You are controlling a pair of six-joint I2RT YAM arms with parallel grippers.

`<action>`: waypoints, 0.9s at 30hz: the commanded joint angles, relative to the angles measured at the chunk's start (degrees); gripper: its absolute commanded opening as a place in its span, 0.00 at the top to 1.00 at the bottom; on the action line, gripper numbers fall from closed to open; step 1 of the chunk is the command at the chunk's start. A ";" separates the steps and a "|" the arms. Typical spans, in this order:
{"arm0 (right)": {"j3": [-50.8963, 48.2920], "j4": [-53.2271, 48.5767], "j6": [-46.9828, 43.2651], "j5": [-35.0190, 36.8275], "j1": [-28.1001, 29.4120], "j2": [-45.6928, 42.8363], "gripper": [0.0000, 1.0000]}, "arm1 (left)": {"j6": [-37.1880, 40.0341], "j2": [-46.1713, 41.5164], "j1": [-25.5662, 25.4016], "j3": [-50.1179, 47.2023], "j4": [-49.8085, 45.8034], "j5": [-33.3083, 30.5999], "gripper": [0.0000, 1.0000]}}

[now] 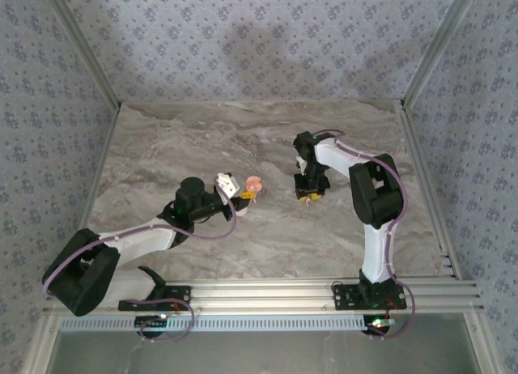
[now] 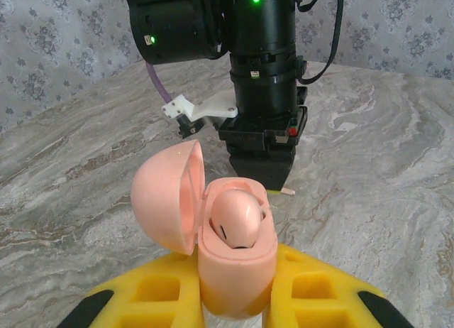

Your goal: Insert the wireless bluetooth earbuds into the charging case

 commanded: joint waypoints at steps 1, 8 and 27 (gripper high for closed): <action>0.91 -2.19 0.09 1.21 0.35 0.85 0.65 | 0.78 -0.75 0.24 -0.10 0.44 0.58 0.81; 0.34 -1.75 0.35 1.77 0.49 1.14 0.72 | 0.83 -0.93 0.25 -0.10 0.18 0.58 0.81; -12.88 14.72 4.47 -0.54 -0.02 -16.27 0.80 | -4.05 5.73 -1.38 -2.40 12.91 -4.34 0.83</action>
